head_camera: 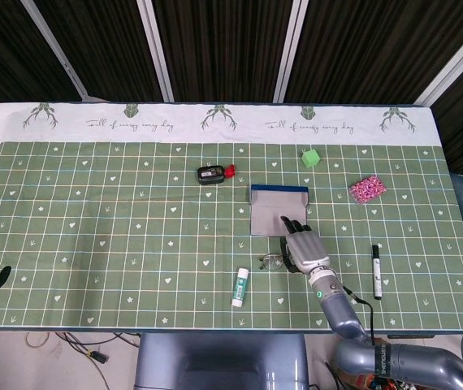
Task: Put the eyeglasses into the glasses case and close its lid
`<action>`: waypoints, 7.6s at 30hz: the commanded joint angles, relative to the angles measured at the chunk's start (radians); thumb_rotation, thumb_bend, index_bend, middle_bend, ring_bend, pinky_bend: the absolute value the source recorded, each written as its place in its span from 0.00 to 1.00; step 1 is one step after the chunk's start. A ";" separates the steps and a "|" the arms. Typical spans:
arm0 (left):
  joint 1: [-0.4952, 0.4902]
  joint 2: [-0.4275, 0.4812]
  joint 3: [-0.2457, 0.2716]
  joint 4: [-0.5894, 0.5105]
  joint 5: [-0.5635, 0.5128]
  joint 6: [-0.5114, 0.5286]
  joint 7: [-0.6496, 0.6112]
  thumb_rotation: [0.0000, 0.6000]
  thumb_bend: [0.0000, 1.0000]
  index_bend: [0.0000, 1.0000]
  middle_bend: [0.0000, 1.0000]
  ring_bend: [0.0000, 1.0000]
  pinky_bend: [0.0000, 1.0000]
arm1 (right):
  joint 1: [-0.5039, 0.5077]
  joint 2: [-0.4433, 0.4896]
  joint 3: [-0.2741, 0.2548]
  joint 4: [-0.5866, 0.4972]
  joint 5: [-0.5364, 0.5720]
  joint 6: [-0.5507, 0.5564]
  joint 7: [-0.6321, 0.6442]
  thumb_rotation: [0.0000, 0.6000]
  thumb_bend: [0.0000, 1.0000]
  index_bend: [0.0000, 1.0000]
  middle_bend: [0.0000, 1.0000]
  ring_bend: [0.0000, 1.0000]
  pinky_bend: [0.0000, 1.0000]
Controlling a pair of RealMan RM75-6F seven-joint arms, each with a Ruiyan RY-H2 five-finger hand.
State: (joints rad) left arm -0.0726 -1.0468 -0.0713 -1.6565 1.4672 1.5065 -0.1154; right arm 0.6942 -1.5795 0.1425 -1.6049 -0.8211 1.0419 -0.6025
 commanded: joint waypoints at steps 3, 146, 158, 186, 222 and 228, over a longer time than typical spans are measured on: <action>0.000 0.001 0.000 0.000 0.000 0.000 -0.001 1.00 0.27 0.15 0.00 0.00 0.00 | 0.009 0.011 0.013 -0.003 0.004 -0.004 0.004 1.00 0.51 0.61 0.04 0.11 0.21; 0.003 0.004 -0.013 -0.003 -0.018 0.002 -0.015 1.00 0.27 0.15 0.00 0.00 0.00 | 0.354 -0.160 0.164 0.589 0.404 -0.300 -0.062 1.00 0.43 0.32 0.04 0.08 0.16; 0.004 0.001 -0.015 -0.006 -0.022 0.004 -0.010 1.00 0.27 0.15 0.00 0.00 0.00 | 0.266 -0.059 0.132 0.335 0.226 -0.147 0.025 1.00 0.40 0.19 0.05 0.08 0.16; 0.006 0.002 -0.014 -0.014 -0.031 -0.002 0.003 1.00 0.27 0.15 0.00 0.00 0.00 | 0.192 0.017 0.011 0.101 0.230 -0.022 -0.115 1.00 0.41 0.14 0.72 0.73 0.71; 0.007 0.003 -0.017 -0.015 -0.034 -0.002 0.001 1.00 0.27 0.15 0.00 0.00 0.00 | 0.225 -0.047 0.018 0.194 0.346 -0.043 -0.190 1.00 0.51 0.13 0.77 0.79 0.73; 0.007 0.003 -0.016 -0.016 -0.033 -0.002 0.001 1.00 0.27 0.15 0.00 0.00 0.00 | 0.225 -0.049 0.020 0.183 0.335 -0.035 -0.188 1.00 0.51 0.13 0.77 0.79 0.73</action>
State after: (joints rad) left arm -0.0654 -1.0437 -0.0876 -1.6722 1.4338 1.5045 -0.1143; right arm 0.9190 -1.6278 0.1617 -1.4219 -0.4857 1.0061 -0.7905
